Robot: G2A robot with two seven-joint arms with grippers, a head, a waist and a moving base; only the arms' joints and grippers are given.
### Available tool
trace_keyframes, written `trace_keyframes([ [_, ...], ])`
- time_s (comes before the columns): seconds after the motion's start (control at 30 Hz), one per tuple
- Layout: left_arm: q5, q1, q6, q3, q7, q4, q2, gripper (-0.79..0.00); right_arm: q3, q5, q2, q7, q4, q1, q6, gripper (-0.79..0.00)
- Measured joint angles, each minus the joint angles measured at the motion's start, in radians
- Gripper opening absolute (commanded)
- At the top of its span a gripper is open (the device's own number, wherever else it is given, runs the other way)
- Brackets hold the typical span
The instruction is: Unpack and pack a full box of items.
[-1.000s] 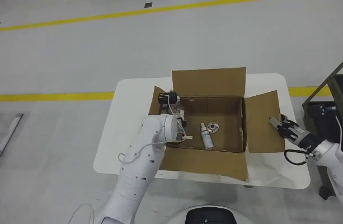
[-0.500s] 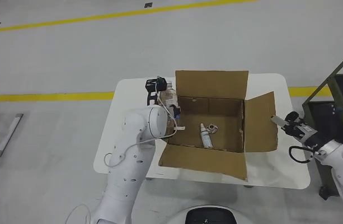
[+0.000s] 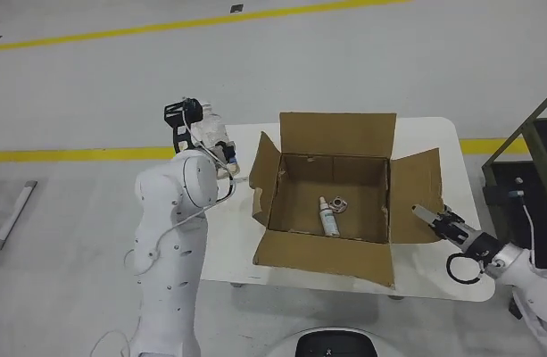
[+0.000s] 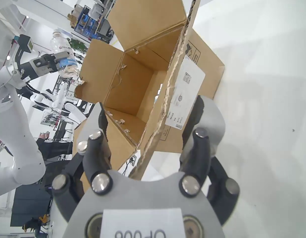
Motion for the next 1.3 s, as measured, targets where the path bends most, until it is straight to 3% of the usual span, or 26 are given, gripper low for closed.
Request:
trace_keyframes([
  [0.27, 0.112, 0.081, -0.082, -0.021, -0.069, 0.018, 0.013, -0.785, 0.027, 0.029, 0.003, 0.0, 0.003, 0.0, -0.008, -0.785],
  [0.6, 0.051, 0.221, -0.273, -0.004, -0.146, -0.023, 0.021, -0.785, 0.077, 0.031, 0.024, 0.154, 0.06, 0.064, -0.035, -0.785],
  [0.7, 0.019, 0.25, -0.288, -0.013, -0.159, -0.035, 0.022, -0.785, 0.09, 0.032, 0.03, 0.186, 0.078, 0.09, -0.047, -0.785],
  [1.3, 0.014, 0.26, -0.294, -0.01, -0.159, -0.035, 0.023, -0.785, 0.095, 0.037, 0.035, 0.192, 0.1, 0.115, -0.052, -0.785],
])
